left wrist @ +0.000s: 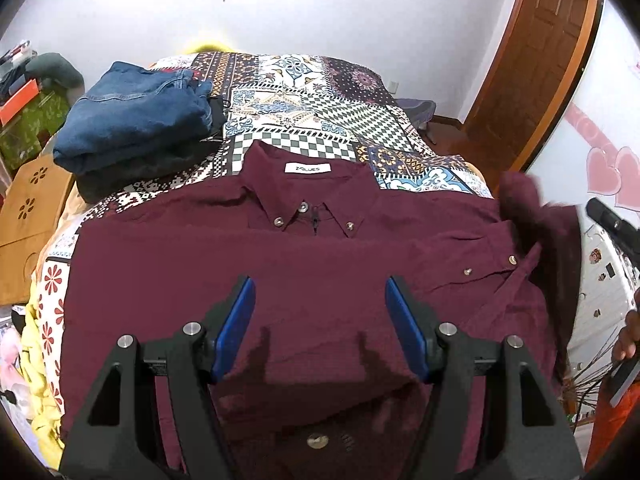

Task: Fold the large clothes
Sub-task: 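Grasp the shirt side edge with the right gripper and fold it inward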

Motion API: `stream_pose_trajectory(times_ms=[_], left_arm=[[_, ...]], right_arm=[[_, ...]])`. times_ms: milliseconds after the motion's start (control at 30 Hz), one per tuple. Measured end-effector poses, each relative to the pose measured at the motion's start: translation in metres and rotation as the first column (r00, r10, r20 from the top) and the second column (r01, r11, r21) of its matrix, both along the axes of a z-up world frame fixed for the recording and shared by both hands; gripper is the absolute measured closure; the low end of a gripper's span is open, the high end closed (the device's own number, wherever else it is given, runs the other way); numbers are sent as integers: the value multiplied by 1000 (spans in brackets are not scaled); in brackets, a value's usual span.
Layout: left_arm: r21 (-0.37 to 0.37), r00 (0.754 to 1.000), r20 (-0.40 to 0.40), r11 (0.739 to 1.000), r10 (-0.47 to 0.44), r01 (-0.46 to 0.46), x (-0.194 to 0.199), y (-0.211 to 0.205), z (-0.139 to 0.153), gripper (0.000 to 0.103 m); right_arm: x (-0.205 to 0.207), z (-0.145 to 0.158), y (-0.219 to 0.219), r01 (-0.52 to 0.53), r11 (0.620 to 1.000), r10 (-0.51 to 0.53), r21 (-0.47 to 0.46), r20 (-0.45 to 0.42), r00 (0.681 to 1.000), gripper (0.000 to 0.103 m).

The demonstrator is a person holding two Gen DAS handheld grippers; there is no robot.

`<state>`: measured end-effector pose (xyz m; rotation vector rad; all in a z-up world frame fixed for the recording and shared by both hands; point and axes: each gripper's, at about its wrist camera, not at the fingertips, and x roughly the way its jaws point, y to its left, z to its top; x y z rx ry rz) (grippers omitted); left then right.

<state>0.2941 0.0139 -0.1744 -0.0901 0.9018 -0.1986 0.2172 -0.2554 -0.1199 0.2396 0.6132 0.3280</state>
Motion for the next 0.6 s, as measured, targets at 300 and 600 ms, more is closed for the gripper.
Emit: stream_pose_trajectory(times_ms=[300, 600], left_arm=[[-18, 1000, -4, 1000, 16, -16, -6, 12, -3, 37], [-11, 1000, -11, 1000, -2, 2, -3, 1, -3, 36]], right_arm=[[7, -26, 50, -84, 984, 71, -155, -91, 993, 94], [-9, -5, 11, 144, 949, -156, -281, -22, 987, 34]])
